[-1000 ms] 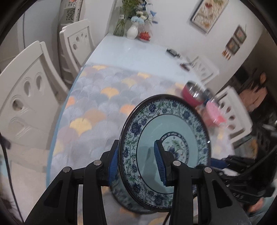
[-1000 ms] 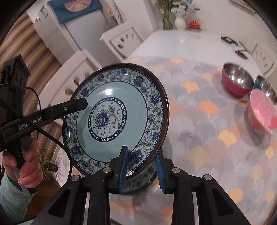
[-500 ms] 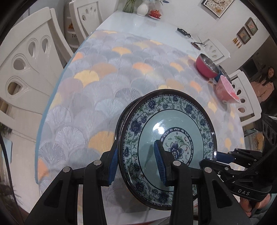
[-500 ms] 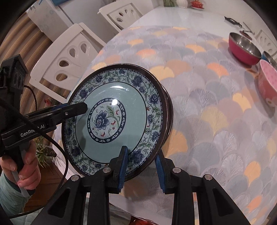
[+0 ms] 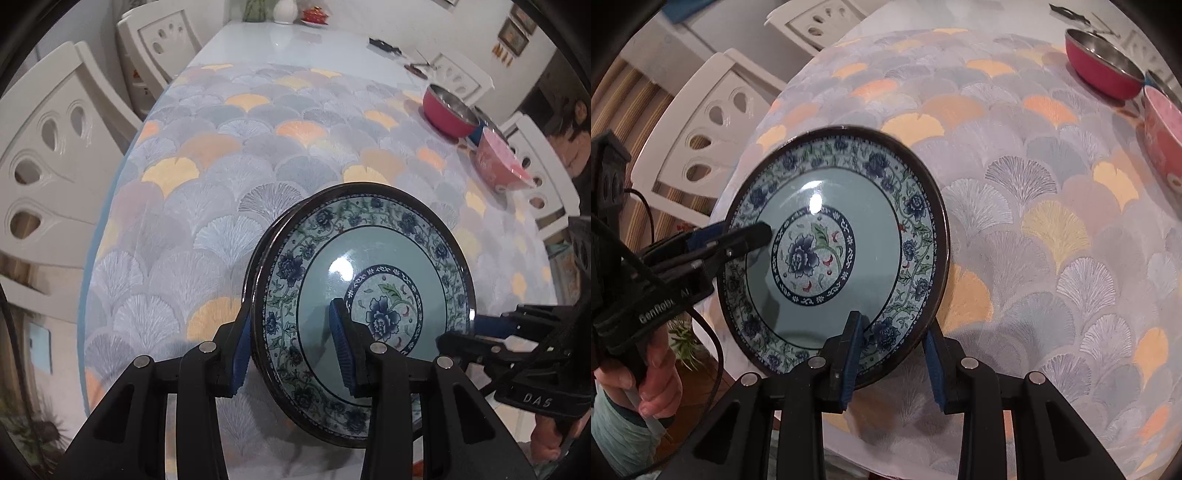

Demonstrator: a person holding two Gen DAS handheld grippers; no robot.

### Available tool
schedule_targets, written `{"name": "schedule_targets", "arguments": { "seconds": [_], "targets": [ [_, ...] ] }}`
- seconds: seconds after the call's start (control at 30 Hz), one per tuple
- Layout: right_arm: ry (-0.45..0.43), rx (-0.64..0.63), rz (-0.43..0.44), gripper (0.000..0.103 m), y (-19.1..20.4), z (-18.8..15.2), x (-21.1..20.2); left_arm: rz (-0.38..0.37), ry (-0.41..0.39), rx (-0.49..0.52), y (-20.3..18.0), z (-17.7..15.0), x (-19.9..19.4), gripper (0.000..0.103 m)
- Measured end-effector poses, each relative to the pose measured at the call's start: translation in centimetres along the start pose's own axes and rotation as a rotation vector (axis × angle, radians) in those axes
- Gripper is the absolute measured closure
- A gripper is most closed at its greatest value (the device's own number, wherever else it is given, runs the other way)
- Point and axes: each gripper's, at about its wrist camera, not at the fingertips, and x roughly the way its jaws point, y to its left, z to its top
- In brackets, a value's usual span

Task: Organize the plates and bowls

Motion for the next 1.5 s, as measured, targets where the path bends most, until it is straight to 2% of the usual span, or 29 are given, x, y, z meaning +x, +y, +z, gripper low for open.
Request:
{"name": "schedule_targets", "arguments": {
  "seconds": [0.13, 0.23, 0.33, 0.47, 0.57, 0.67, 0.8, 0.87, 0.93, 0.97, 1.0, 1.07, 1.13, 1.23, 1.33, 1.4, 1.5],
  "targets": [
    [0.001, 0.098, 0.024, 0.071, -0.9, 0.4, 0.1, 0.045, 0.028, 0.038, -0.8, 1.1, 0.3, 0.066],
    [0.003, 0.075, 0.011, 0.07, -0.4, 0.4, 0.1, 0.094, -0.007, 0.057, -0.5, 1.7, -0.6, 0.064],
    [-0.004, 0.053, -0.02, 0.067, 0.2, 0.3, 0.1, 0.108, -0.021, 0.03, 0.6, 2.2, -1.3, 0.064],
    [0.041, 0.158, 0.064, 0.065, -1.2, 0.5, -0.1, 0.114, -0.059, 0.012, 1.2, 3.3, -2.9, 0.064],
    [-0.02, 0.215, 0.092, 0.065, -3.4, 1.1, -2.9, 0.095, -0.116, 0.058, -0.2, 5.0, -4.6, 0.064],
    [-0.105, 0.256, 0.074, 0.064, -5.7, 1.6, -6.3, 0.057, -0.175, 0.136, -3.2, 7.1, -5.8, 0.064],
    [-0.237, 0.317, 0.0, 0.058, -9.7, 2.3, -11.5, -0.03, -0.223, 0.25, -9.0, 10.4, -6.3, 0.064],
    [-0.293, 0.339, -0.022, 0.054, -11.7, 2.9, -13.8, -0.05, -0.242, 0.287, -11.7, 11.7, -6.3, 0.064],
    [-0.352, 0.375, -0.046, 0.048, -14.4, 3.4, -16.2, -0.086, -0.265, 0.311, -14.5, 13.4, -6.4, 0.059],
    [-0.379, 0.4, -0.057, 0.048, -15.9, 3.5, -17.2, -0.107, -0.274, 0.308, -15.7, 14.2, -6.2, 0.052],
    [-0.393, 0.415, -0.059, 0.048, -16.9, 3.5, -17.9, -0.13, -0.279, 0.297, -16.9, 15.3, -5.7, 0.039],
    [-0.414, 0.464, -0.065, 0.048, -20.1, 3.6, -19.4, -0.155, -0.267, 0.271, -18.5, 16.8, -4.3, 0.03],
    [-0.396, 0.508, -0.045, 0.045, -22.8, 3.7, -19.9, -0.179, -0.21, 0.241, -20.4, 18.6, -2.3, 0.03],
    [-0.347, 0.519, -0.054, 0.045, -26.0, 4.2, -20.1, -0.226, -0.167, 0.17, -22.0, 19.8, 0.0, 0.032],
    [-0.312, 0.487, -0.059, 0.045, -28.7, 5.3, -19.4, -0.266, -0.114, 0.074, -23.2, 20.4, 2.4, 0.04],
    [-0.302, 0.46, -0.08, 0.045, -29.7, 6.2, -18.8, -0.272, -0.089, 0.036, -23.9, 20.6, 3.8, 0.047],
    [-0.293, 0.428, -0.123, 0.045, -31.1, 7.6, -17.2, -0.265, -0.082, 0.032, -25.2, 20.1, 5.4, 0.047]
  ]
}}
